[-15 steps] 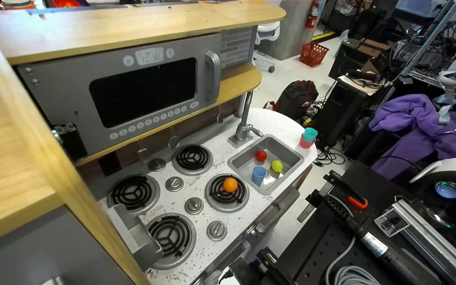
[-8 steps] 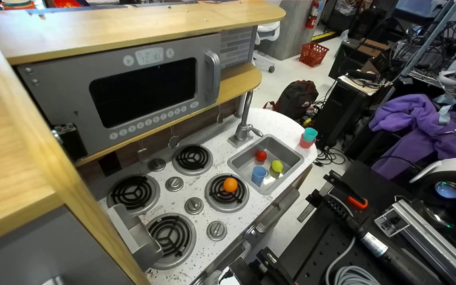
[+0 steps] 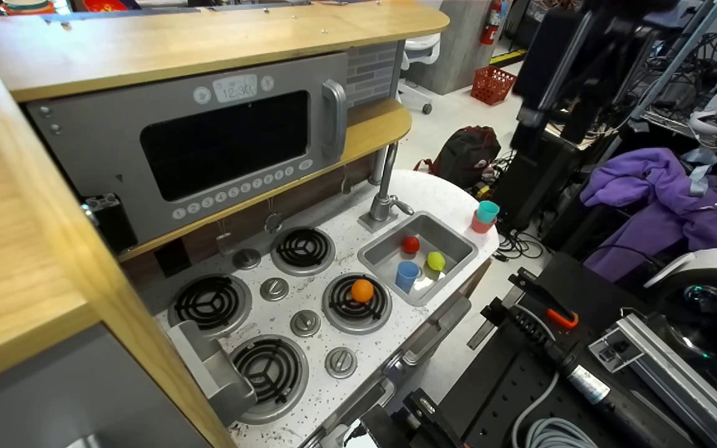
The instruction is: Pick up the orange toy from the top of the stove and put it on the countertop.
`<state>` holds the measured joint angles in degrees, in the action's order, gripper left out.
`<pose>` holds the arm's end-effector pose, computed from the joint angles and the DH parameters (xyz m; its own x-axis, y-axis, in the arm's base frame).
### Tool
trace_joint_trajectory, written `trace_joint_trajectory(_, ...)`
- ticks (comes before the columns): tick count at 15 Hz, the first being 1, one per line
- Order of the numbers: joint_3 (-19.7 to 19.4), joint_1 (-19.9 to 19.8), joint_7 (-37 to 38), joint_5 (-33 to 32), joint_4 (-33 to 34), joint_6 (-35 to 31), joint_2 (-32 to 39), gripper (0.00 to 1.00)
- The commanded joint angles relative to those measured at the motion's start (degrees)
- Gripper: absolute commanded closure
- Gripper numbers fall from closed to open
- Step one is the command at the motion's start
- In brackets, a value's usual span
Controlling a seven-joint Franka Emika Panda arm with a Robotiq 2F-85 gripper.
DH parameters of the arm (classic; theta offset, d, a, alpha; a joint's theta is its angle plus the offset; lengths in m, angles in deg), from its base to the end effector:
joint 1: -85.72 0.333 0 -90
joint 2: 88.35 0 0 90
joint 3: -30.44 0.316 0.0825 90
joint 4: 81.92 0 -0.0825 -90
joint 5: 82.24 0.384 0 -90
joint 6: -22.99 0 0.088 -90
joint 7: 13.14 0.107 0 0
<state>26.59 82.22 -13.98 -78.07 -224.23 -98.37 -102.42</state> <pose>0.4274 -0.0515 0.3698 0.9819 -0.1461 -0.1209 -0.1558 -0.9849 -0.0751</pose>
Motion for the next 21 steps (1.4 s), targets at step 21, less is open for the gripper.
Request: trace_joint_trajectory(21, -2.70, 8.19, 7.54, -14.68, 18.61, -28.40, 52.75, 0.00)
